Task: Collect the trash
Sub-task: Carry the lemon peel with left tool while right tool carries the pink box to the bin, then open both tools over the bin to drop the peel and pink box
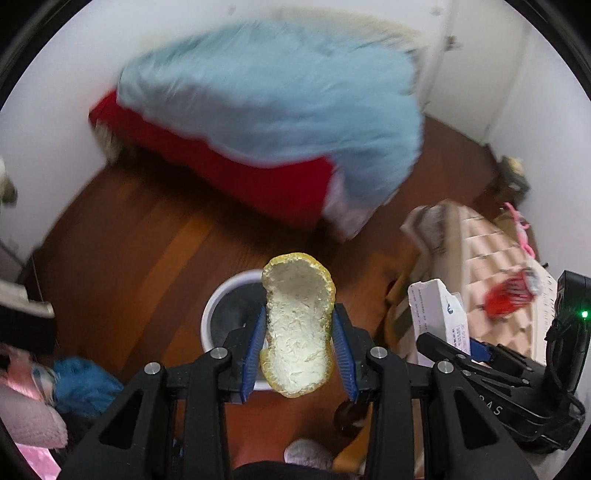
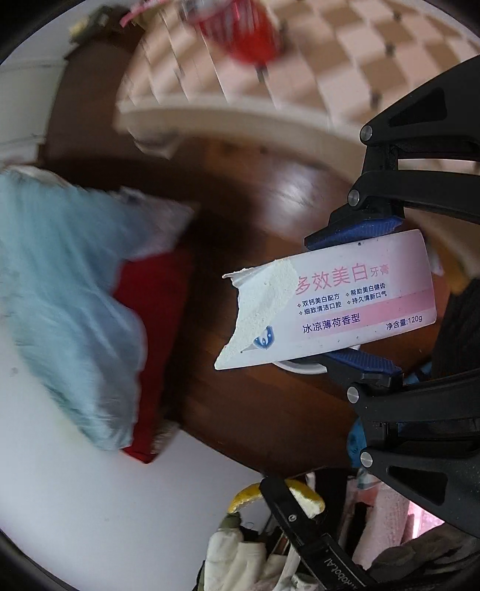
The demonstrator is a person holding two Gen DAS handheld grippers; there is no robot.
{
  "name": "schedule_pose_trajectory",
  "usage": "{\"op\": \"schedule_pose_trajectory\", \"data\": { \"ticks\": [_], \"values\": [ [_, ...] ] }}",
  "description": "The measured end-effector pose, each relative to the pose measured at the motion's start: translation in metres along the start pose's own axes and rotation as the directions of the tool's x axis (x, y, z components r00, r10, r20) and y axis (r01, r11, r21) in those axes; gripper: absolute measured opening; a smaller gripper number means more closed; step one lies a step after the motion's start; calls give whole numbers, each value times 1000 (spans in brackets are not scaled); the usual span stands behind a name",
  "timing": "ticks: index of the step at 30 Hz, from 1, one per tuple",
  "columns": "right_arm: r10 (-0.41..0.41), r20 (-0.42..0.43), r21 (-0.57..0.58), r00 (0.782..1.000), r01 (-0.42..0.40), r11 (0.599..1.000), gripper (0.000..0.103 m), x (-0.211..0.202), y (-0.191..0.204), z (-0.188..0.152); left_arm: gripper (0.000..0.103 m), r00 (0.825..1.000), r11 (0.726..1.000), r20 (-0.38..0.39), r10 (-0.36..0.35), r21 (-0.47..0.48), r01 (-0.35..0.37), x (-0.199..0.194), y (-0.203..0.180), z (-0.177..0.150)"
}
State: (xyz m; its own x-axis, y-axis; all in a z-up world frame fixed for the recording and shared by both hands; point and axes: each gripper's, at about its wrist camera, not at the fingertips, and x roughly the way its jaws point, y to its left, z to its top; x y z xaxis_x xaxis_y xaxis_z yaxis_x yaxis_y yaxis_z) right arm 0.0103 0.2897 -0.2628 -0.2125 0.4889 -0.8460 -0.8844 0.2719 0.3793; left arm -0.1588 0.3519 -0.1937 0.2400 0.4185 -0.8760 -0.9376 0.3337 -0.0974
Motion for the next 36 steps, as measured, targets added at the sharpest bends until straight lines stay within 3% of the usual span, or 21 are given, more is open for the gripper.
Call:
{"op": "schedule_pose_trajectory", "data": {
  "ticks": [7,13,16,17,18,19,20,21,24,28,33,36],
  "values": [
    [2,-154,24,988,2,1000,53,120,25,5,32,980,990,-195,-34,-143,6,100,81,-3],
    [-39,-214,9,976,42,999,53,181,28,16,33,946,972,-307,-106,-231,34,161,105,-10],
    [-43,-239,7,970,46,999,54,202,27,19,37,934,957,-328,-140,-286,43,174,117,-15],
    [-46,-242,14,969,51,999,55,206,22,23,47,934,955,-332,-133,-294,31,176,118,-17],
    [-40,-248,20,968,46,999,61,213,19,26,68,936,956,-331,-116,-291,15,177,120,-18],
    [-35,-253,23,967,42,999,70,218,16,28,79,939,956,-327,-106,-293,6,176,119,-17],
    [-43,-250,23,967,50,998,91,219,17,31,89,943,955,-317,-100,-297,1,174,121,-18],
    [-45,-242,16,969,51,999,99,222,16,34,89,947,955,-309,-86,-296,-10,172,122,-19],
    [-63,-227,-17,972,61,998,100,221,17,36,100,953,964,-302,12,-249,-91,165,126,-23],
    [-124,-223,-85,967,107,991,101,216,25,28,100,957,962,-259,130,-199,-184,148,127,-32],
    [-164,-200,-136,966,138,981,101,190,35,16,100,951,957,-228,207,-154,-246,133,119,-44],
    [-174,-179,-155,968,147,977,101,168,39,8,100,952,956,-216,219,-148,-253,120,116,-52]
  ]
}}
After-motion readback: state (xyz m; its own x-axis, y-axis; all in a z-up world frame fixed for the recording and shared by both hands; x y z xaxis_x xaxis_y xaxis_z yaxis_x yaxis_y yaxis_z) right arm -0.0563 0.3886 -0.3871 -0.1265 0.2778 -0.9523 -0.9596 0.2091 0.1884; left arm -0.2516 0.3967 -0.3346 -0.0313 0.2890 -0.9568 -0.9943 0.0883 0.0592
